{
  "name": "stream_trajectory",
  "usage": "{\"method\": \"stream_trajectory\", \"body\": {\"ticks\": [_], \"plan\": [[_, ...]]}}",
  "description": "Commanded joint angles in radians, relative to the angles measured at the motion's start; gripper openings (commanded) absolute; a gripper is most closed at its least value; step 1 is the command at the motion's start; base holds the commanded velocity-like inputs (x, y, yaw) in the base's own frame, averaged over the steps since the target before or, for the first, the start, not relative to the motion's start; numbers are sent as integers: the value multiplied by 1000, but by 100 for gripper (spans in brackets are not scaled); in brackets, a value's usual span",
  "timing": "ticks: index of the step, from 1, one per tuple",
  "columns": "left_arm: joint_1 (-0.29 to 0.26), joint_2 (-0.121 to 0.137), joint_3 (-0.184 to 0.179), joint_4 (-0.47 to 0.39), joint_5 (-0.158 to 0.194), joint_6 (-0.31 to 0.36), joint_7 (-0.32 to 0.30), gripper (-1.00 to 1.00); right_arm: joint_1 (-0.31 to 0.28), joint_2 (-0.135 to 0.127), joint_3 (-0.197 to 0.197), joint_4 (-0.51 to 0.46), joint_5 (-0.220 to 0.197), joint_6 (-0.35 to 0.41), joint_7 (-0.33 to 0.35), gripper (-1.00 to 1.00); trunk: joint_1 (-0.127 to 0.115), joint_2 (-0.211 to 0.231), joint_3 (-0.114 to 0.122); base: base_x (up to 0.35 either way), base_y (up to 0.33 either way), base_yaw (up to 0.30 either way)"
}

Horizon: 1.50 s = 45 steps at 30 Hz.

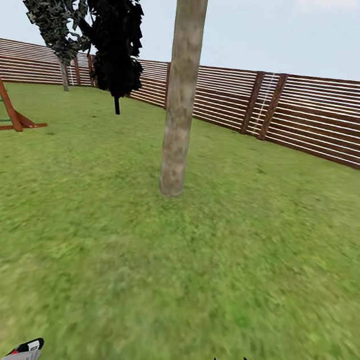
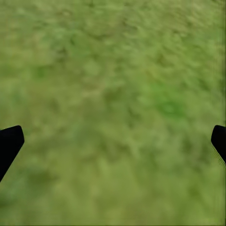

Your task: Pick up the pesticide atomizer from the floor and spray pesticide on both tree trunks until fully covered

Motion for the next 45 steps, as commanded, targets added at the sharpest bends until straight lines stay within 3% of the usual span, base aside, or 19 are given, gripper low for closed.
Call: {"method": "stream_trajectory", "body": {"ticks": [1, 45], "plan": [[-1, 0, 5, 1, 7, -2, -11, -100, -1, 0, 7, 1, 5, 0, -10, 100, 0, 0, -1, 339, 0, -29], [-2, 6, 7, 1, 6, 4, -11, -100, -1, 2, 6, 1, 5, 0, -10, 100, 0, 0, -1, 339, 0, 14]]}}
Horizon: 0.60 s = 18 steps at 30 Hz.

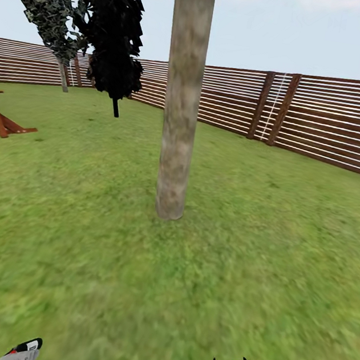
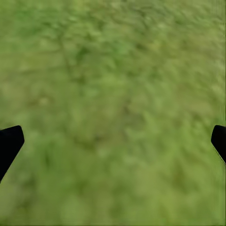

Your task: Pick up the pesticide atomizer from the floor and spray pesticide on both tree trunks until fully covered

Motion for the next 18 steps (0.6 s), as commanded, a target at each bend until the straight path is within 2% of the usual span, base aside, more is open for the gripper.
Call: {"method": "stream_trajectory", "body": {"ticks": [1, 4, 6, 7, 9, 10, 11, 12, 13, 14, 15, 16, 17, 18], "plan": [[-2, 0, 5, 1, 5, 3, -12, -100, -1, -1, 7, 0, 5, 0, -10, 100, 0, 0, -1, 339, 0, 0], [-6, 1, -1, 1, -4, 12, -14, -100, -1, -1, 7, -2, 5, 0, -9, 100, 0, 0, -1, 339, 0, 0], [-17, 9, -5, -4, -16, 42, -17, -100, -1, 0, 7, -4, 6, 1, -8, 100, 0, 0, -1, 339, 0, 0], [-44, 15, -8, -12, -39, 80, -21, -100, -1, 0, 7, -6, 6, 2, -7, 100, 0, 0, -1, 339, 0, 0], [-102, 24, -19, -27, -113, 163, -25, -100, -1, -2, 7, -14, 7, 3, -4, 100, 0, 0, -1, 339, 0, 0], [-131, 27, -23, -35, -176, 215, -27, -100, -1, -3, 7, -30, 10, 4, -4, 100, 0, 0, -1, 339, 0, 0], [-156, 28, -25, -48, -248, 258, -35, -100, -1, -6, 7, -58, 27, 6, -1, 100, 0, 0, -1, 339, 0, 0], [-168, 28, -26, -58, -290, 276, -47, -100, -1, -7, 8, -77, 45, 9, 4, 100, 0, 0, -1, 339, 0, 0], [-180, 29, -27, -75, -348, 292, -81, -100, -1, -8, 8, -106, 87, 27, 18, 100, 0, 0, -1, 339, 0, 0], [-186, 30, -27, -94, -397, 302, -136, -100, -1, -8, 7, -138, 139, 58, 44, 100, 0, 0, -1, 339, 0, 0], [-189, 30, -28, -108, -425, 309, -182, -100, -1, -9, 7, -162, 177, 85, 69, 100, 0, 0, -1, 339, 0, 0], [-193, 35, -28, -132, -460, 322, -260, -100, -1, -9, 7, -199, 230, 131, 120, 100, 0, 0, -1, 339, 0, 0], [-198, 41, -28, -150, -481, 337, -319, -100, -1, -9, 7, -222, 261, 164, 162, 100, 0, 0, -1, 339, 0, 0], [-202, 51, -28, -178, -508, 366, -416, -100, -5, -9, 6, -256, 300, 214, 236, 100, 0, 0, -1, 339, 0, 0]]}}
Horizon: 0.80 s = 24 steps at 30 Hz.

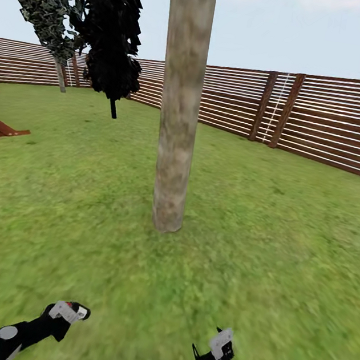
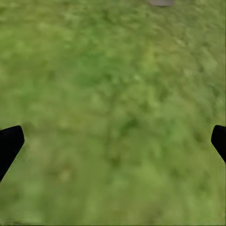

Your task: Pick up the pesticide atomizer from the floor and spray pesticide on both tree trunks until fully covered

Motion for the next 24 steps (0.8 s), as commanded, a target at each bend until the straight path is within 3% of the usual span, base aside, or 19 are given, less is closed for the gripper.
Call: {"method": "stream_trajectory", "body": {"ticks": [1, 2, 5, 7, 9, 12, 15, 16, 19, 24], "plan": [[-3, 5, 10, -32, -40, 30, -115, -100, -9, 0, -2, -36, 33, 43, 87, 100, 0, 0, -1, 339, 0, 0], [-8, 13, 10, -68, -72, 61, -221, -100, -21, 0, -3, -73, 51, 79, 171, 100, 0, 0, -1, 339, 0, 0], [-39, 34, 15, -150, -115, 126, -410, -100, -59, -1, -3, -139, 66, 124, 370, 100, 0, 0, -1, 339, 0, 0], [-63, 41, 17, -173, -123, 161, -496, -100, -92, -3, -4, -154, 68, 134, 486, 100, 0, 0, -1, 339, 0, 0], [-89, 43, 15, -180, -128, 175, -554, -100, -122, -9, -4, -158, 69, 139, 560, 100, 0, 0, -1, 339, 0, 0], [-104, 45, 10, -184, -137, 180, -627, -100, -161, -16, -4, -162, 69, 185, 623, 100, 0, 0, -1, 339, 0, 0], [-116, 46, 10, -185, -305, 183, -656, -100, -206, -16, -4, -180, 68, 214, 691, 100, 0, 0, -1, 329, 0, 0], [-121, 46, 11, -185, -335, 185, -658, -100, -210, -16, -4, -183, 68, 215, 696, 100, 0, 0, -1, 269, 0, 0], [-129, 46, 14, -184, -383, 186, -662, -100, -216, -16, -4, -189, 69, 216, 705, 100, 0, 0, -1, 150, 0, 0], [-137, 37, 12, -185, -398, 187, -662, -100, -217, -15, -4, -190, 70, 216, 726, 100, 0, 0, -1, 15, 0, 0]]}}
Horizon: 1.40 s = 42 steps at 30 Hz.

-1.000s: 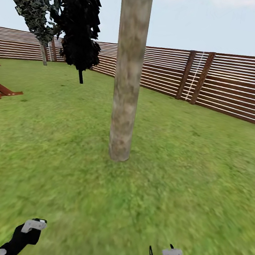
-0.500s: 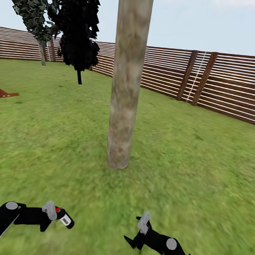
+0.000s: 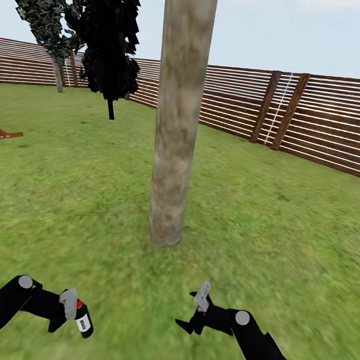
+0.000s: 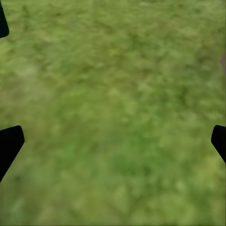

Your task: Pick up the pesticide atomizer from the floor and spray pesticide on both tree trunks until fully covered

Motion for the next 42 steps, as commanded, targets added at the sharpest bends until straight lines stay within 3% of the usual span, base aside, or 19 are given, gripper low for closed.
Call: {"method": "stream_trajectory", "body": {"ticks": [1, 4, 5, 7, 10, 11, 12, 14, 16, 21, 24, 31, 35, 42], "plan": [[-2, -2, 7, -1, -11, -8, -7, -100, 0, 1, 3, -1, 11, -6, -1, 100, 0, 0, -1, 1, 0, 0], [-14, -7, 6, -1, -10, 30, -17, -100, 0, 13, 7, -1, 61, -6, 1, 100, 0, 0, -1, 0, 0, 0], [-19, -10, 5, -1, -10, 48, -19, -100, 0, 25, 11, -1, 93, -7, 12, -100, 0, 0, -1, 0, 0, 0], [-25, -15, 5, -1, -10, 64, -21, -100, 0, 44, 14, -2, 127, -7, 67, -100, 0, 0, -1, 0, 0, 0], [-27, -25, -21, 0, -10, 66, -22, -100, -9, 54, 17, -8, 136, -7, 92, -100, 0, 0, -1, 0, 0, 0], [-27, -43, -95, 0, -10, 68, -22, -100, -14, 64, 18, -17, 137, -7, 115, -100, 0, 0, -1, 0, 0, 0], [-27, -64, -141, 0, -11, 70, -22, -100, -16, 73, 18, -21, 138, -7, 136, -100, 0, 0, -1, 0, 0, 0], [-27, -126, -175, -1, -12, 68, -21, -100, -23, 104, 18, -41, 138, -6, 151, -100, 0, 0, -1, 0, 0, 0], [-27, -160, -176, -1, -13, 68, -19, -100, -25, 120, 18, -50, 138, -6, 152, -100, 0, 0, -1, 0, 0, 0], [-27, -195, -177, -1, -18, 68, -11, -100, -25, 136, 18, -51, 137, -7, 152, -100, 0, 0, -1, 0, 0, 0], [-27, -218, -177, -1, -55, 68, -5, -100, -25, 144, 18, -50, 137, -7, 152, -100, 0, 0, -1, 0, 0, 0], [-28, -233, -176, -41, -99, 72, 6, -100, -25, 155, 18, -50, 137, -7, 153, -100, 0, 0, -1, 0, 0, 0], [-27, -234, -177, -43, -101, 72, 69, -100, -25, 158, 19, -50, 137, -7, 153, -100, 0, 0, -1, 0, 0, 0], [-27, -244, -176, -42, -99, 71, 82, -100, -25, 158, 21, -50, 137, -7, 152, -100, 0, 0, -1, 0, 0, 0]]}}
